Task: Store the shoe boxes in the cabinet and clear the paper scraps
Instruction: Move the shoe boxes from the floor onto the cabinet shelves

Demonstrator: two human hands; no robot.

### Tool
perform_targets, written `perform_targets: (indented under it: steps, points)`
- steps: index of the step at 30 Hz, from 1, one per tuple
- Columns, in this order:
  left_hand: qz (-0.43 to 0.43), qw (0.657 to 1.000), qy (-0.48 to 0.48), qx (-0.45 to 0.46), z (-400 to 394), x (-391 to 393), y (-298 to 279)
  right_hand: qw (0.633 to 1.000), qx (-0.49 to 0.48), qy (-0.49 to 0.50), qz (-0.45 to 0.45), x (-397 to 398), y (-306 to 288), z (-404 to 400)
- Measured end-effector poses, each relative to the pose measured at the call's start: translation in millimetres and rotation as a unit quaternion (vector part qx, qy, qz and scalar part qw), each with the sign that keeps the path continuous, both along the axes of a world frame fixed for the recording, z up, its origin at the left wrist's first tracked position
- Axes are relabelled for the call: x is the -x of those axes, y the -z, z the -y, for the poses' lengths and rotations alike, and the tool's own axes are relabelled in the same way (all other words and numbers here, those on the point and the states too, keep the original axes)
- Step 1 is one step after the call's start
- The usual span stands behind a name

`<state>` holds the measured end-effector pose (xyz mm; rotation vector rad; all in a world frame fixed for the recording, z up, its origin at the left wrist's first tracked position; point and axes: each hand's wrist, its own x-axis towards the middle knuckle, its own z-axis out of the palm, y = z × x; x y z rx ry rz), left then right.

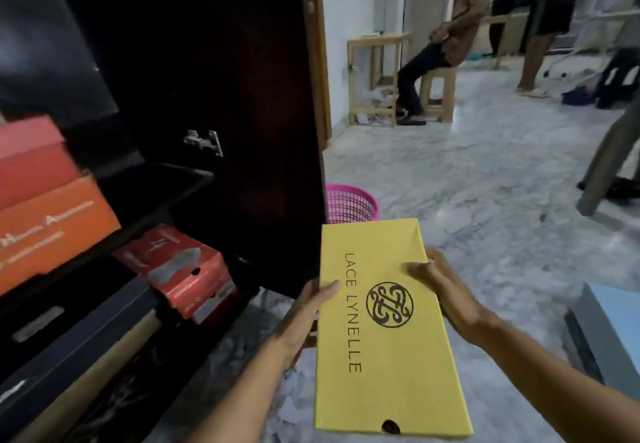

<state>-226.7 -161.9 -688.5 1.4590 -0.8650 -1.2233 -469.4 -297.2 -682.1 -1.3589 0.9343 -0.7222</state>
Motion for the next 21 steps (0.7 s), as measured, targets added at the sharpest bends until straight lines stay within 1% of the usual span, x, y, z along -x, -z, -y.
perform_targets:
  steps: [4, 8, 10, 12, 15, 18, 21]
  points:
    - [0.024, 0.993, -0.086, 0.077, -35, -50, -19, 0.996, 0.016, -0.091, 0.012, -69, -32, -13]
    - [0.025, 0.977, -0.184, 0.104, -58, -96, -50, 0.983, -0.003, -0.181, 0.025, -119, -52, -27]
    - [0.029, 0.962, -0.235, 0.138, -59, -117, -72, 0.974, -0.024, -0.224, 0.019, -135, -58, -33]
    - [0.040, 0.938, -0.307, 0.158, -55, -137, -97, 0.966, -0.035, -0.257, 0.009, -150, -65, -39]
    - [0.040, 0.907, -0.382, 0.173, -41, -171, -127, 0.962, -0.074, -0.263, 0.009, -178, -83, -44]
    - [0.015, 0.886, -0.443, 0.138, -24, -202, -139, 0.964, -0.102, -0.238, 0.063, -213, -101, -39]
    - [-0.020, 0.887, -0.455, 0.074, -17, -219, -136, 0.967, -0.117, -0.202, 0.099, -254, -113, -28]
